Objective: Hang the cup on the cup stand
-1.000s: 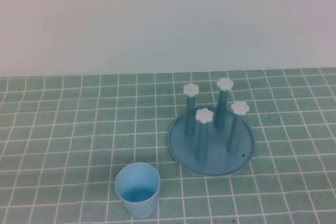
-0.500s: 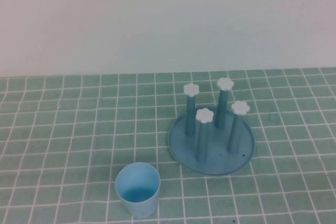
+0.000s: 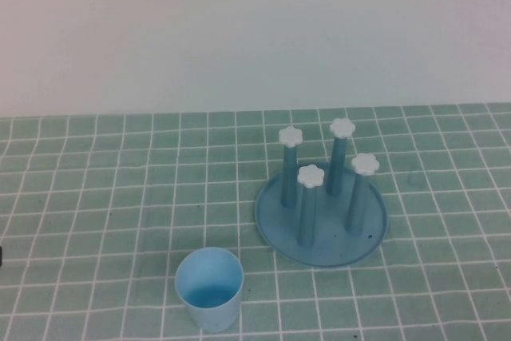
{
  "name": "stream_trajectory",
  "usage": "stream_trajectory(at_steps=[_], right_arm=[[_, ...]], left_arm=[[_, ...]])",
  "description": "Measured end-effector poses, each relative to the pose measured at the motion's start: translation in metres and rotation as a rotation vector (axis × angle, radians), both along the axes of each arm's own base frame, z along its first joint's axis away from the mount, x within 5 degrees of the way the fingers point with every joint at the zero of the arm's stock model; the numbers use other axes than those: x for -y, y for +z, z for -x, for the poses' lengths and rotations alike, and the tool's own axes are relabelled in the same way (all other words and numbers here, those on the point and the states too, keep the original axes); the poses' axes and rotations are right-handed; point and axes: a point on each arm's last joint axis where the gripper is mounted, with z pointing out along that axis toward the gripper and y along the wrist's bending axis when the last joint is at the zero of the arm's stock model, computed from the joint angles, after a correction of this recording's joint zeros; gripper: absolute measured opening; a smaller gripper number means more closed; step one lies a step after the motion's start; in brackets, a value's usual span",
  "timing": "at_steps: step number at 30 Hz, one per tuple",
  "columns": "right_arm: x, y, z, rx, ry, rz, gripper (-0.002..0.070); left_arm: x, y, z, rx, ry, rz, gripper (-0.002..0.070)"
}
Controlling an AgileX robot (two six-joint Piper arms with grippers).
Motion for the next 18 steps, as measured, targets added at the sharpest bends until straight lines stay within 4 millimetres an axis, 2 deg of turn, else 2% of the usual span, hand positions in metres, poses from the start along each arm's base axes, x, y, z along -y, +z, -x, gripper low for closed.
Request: stream_trajectory(at_steps=[3,7,9,12,15,18], right_arm=[[-0.016,0.006,-0.013,-0.199,0.210,0.040,-0.0001],[-0.044,0.024,-0.033,-0.360,0.622,0.126,-0.0001],[-0.057,0.039,-0.041,-0.333,0.823,0.150,-0.0001],[-0.075,0.066,-0.051,-0.179,1.055,0.180,-0.0001],[-0.085,0.085,-0.056,-0.028,1.149,0.164,-0.0001],[-0.088,0.091,-0.058,0.047,1.192,0.175,-0.0001]], left_arm=[[0.000,0.000,0.000,0.007,-0.009,-0.026,-0.0004],[0.001,-0.003,0.002,-0.030,-0.025,-0.030,-0.0004],[0.002,-0.005,0.002,-0.061,-0.033,-0.019,-0.0004],[0.003,-0.006,-0.002,-0.099,-0.031,0.002,-0.0004],[0.005,-0.010,-0.013,-0.222,-0.044,0.034,-0.0004],[0.009,-0.010,-0.028,-0.372,-0.097,0.023,-0.0004]])
